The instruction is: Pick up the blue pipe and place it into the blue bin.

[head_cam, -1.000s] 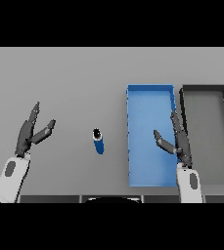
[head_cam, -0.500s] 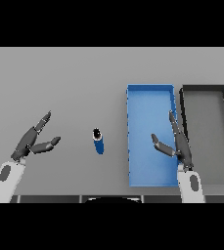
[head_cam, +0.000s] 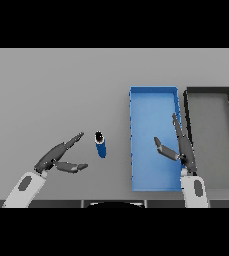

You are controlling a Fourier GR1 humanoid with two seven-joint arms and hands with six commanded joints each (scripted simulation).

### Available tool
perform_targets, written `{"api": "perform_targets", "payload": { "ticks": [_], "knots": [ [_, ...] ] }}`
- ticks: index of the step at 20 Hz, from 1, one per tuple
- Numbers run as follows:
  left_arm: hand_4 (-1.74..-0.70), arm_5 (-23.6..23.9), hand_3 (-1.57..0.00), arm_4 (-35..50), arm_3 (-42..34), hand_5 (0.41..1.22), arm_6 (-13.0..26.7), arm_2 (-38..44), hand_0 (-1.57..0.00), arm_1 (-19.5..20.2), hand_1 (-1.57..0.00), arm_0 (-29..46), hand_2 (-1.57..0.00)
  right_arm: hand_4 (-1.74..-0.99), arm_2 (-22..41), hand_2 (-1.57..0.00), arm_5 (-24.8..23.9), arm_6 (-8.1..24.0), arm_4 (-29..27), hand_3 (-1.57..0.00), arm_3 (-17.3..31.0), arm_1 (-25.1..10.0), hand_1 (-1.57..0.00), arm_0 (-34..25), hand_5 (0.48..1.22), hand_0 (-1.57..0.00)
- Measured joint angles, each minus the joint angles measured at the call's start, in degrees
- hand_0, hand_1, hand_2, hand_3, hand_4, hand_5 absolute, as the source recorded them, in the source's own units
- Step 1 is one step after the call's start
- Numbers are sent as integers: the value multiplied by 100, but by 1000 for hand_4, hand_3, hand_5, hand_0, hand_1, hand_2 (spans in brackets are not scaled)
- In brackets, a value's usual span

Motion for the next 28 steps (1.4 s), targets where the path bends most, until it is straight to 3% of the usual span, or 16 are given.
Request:
{"api": "perform_targets", "payload": {
  "ticks": [8, 15, 18, 20, 21, 22, 24, 27, 28],
  "knots": [
    [-1145, 245, 1, -400, 826, 460, -143, -340, 1, -1068, 1, -547, 1, -1205, -25, 1, 57, -54, -36, 1, -46, -42, 1, 78, 625, 1],
    [-1062, 442, 1, -811, 1627, 420, -74, -473, 1, -1576, 1, -1081, 1, -1214, -90, 1, 41, -118, -55, 1, 44, -63, 1, 41, 645, 1],
    [-1107, 399, 1, -726, 1724, 463, -362, -522, 1, -1821, 1, -1023, 1, -1207, -80, 1, 33, -313, 23, 1, 48, -110, 1, 151, 650, 1],
    [-1186, 400, -121, -611, 1837, 550, -490, -461, 1, -1978, -41, -1044, -151, -1213, -136, 1, 64, -291, -59, 1, -47, -164, 1, 208, 655, 1],
    [-1243, 380, -276, -500, 1849, 613, -535, -420, -10, -2056, -156, -1010, -308, -1217, -114, 1, 54, -280, -24, 1, -22, -150, 1, 191, 655, 1],
    [-1281, 369, -535, -404, 1871, 735, -544, -370, -125, -2117, -319, -1018, -485, -1220, -105, 1, 55, -249, -63, 1, -36, -104, 1, 145, 656, 1],
    [-1439, 367, -908, -231, 1921, 910, -636, -266, -602, -2230, -752, -1028, -865, -1219, -101, 1, 83, -218, -70, 1, -31, -120, 1, 152, 657, 1],
    [-1580, 357, -1194, -211, 1857, 1062, -482, -339, -1075, -2277, -1151, -1009, -1210, -1233, -102, 1, 85, -228, -87, 1, 36, -83, 1, 141, 660, 1],
    [-1553, 403, -1270, -247, 1806, 1094, -605, -404, -1174, -2254, -1235, -921, -1282, -1228, -160, 1, 98, -139, -153, 1, 49, -123, 1, 62, 656, 1]
  ]
}}
